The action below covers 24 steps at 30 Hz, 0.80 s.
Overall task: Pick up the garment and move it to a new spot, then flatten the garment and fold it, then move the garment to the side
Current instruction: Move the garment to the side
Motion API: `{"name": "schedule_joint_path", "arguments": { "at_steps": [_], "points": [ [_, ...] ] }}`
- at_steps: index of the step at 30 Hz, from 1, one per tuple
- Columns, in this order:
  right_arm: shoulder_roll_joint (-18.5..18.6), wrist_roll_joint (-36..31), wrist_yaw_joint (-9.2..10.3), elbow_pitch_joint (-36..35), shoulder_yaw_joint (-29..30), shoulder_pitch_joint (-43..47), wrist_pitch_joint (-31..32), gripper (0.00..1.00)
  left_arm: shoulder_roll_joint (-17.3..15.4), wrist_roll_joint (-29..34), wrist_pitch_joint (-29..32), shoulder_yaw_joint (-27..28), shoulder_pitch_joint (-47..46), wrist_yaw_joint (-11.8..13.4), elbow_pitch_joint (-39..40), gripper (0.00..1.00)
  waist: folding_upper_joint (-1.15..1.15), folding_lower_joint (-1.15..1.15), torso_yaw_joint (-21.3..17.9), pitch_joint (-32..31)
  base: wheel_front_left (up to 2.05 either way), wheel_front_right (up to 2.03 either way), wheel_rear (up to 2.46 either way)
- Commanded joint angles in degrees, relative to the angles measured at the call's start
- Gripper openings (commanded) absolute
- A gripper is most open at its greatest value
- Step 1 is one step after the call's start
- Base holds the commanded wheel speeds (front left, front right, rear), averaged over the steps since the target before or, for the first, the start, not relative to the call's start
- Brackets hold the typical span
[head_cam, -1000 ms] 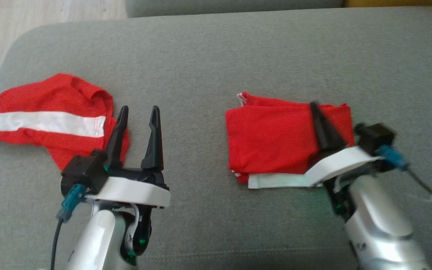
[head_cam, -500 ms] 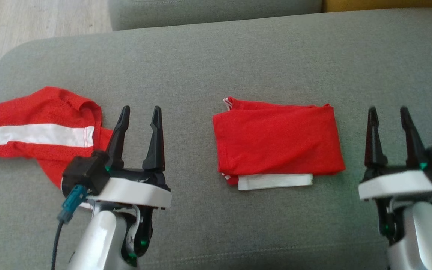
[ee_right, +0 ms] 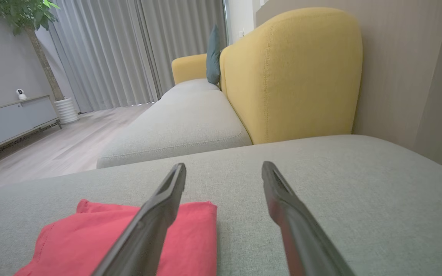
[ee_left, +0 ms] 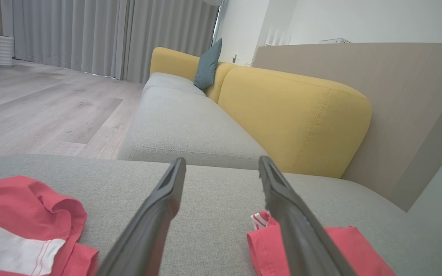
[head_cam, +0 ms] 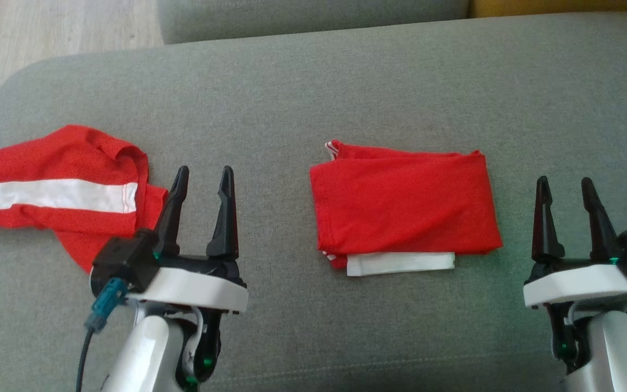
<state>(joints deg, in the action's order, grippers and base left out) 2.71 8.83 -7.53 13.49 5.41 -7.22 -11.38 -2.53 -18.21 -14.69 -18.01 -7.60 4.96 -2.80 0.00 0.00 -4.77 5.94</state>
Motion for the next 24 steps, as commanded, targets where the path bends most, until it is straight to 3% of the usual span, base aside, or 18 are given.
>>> {"name": "schedule_joint_path", "arguments": {
  "at_steps": [1,10,23,24],
  "points": [
    [0.2,0.8,0.04,-1.4,-1.2,-1.4,0.4,1.0,-0.3,0.4,-0.3,1.6,-2.1,-0.1,2.3,1.0,0.0,0.0,0.2,0.5,0.0,0.0,0.0],
    [0.2,6.0,0.04,8.4,-3.9,-5.1,3.9,1.0,-0.3,0.9,-0.3,0.7,-3.4,-0.8,2.0,1.0,0.0,0.0,1.8,4.4,0.0,0.0,0.0],
    [0.2,8.8,0.04,25.1,-6.9,-14.0,2.1,1.0,-0.3,2.1,-0.3,1.0,-5.6,-1.7,1.5,1.0,0.0,0.0,4.0,9.0,0.0,0.0,0.0],
    [0.2,8.5,0.04,26.2,-7.2,-14.7,1.8,0.45,-0.3,2.2,-0.3,1.1,-5.6,-1.8,1.5,1.0,0.0,0.0,4.0,9.2,0.0,0.0,0.0]
  ]
}}
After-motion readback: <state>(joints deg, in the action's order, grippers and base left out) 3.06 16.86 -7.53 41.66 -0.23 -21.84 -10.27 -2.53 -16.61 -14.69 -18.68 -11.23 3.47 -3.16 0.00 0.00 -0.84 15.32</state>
